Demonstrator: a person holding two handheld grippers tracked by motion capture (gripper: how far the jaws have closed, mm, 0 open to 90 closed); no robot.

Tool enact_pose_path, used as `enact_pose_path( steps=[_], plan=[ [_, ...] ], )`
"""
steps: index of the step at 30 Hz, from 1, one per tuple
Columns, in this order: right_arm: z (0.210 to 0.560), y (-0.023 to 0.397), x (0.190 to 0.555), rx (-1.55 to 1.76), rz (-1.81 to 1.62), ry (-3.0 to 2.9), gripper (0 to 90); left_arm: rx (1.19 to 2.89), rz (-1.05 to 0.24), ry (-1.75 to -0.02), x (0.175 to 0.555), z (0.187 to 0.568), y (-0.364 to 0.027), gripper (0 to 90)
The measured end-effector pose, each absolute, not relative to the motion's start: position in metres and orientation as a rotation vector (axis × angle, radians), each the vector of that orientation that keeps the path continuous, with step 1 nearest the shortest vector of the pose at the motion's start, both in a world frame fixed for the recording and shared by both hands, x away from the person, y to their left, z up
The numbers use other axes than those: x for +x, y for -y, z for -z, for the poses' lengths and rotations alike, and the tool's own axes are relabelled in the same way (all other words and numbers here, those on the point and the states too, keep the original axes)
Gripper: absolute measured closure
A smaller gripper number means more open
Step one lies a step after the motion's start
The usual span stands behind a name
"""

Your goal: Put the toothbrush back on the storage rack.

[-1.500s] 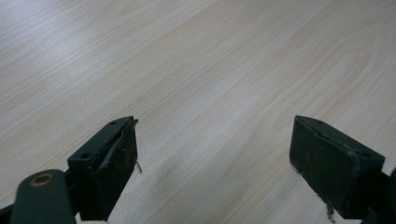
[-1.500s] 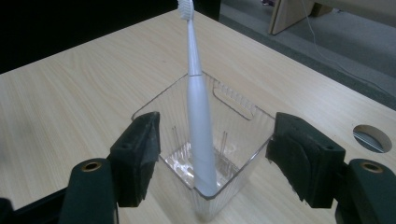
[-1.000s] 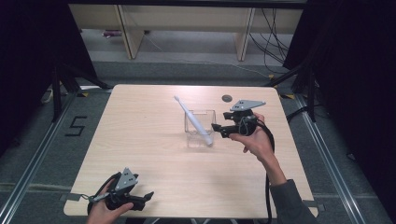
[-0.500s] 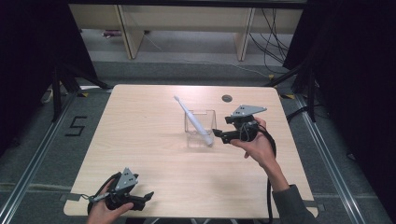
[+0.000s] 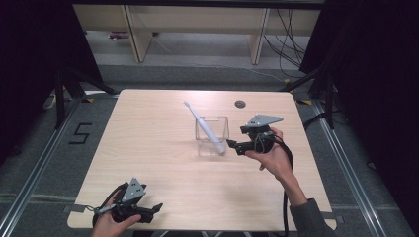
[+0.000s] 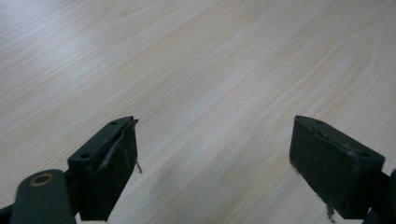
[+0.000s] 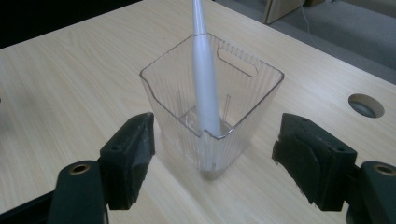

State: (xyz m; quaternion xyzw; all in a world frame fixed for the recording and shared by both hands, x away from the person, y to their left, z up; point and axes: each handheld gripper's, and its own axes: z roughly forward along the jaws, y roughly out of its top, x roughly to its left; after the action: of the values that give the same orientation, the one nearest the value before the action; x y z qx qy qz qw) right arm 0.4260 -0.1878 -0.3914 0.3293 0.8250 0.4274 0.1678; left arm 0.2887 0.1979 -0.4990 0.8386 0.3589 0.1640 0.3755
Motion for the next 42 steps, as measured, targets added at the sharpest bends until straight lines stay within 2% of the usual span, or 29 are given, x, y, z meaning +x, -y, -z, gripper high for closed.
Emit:
enact_pose_path(
  steps=[42],
  plan=[
    [0.422, 0.215, 0.396, 0.992, -1.18, -2.332, 27.3, 2.169, -0.43, -0.912, 0.29, 0.498, -0.199, 14.9]
  ],
)
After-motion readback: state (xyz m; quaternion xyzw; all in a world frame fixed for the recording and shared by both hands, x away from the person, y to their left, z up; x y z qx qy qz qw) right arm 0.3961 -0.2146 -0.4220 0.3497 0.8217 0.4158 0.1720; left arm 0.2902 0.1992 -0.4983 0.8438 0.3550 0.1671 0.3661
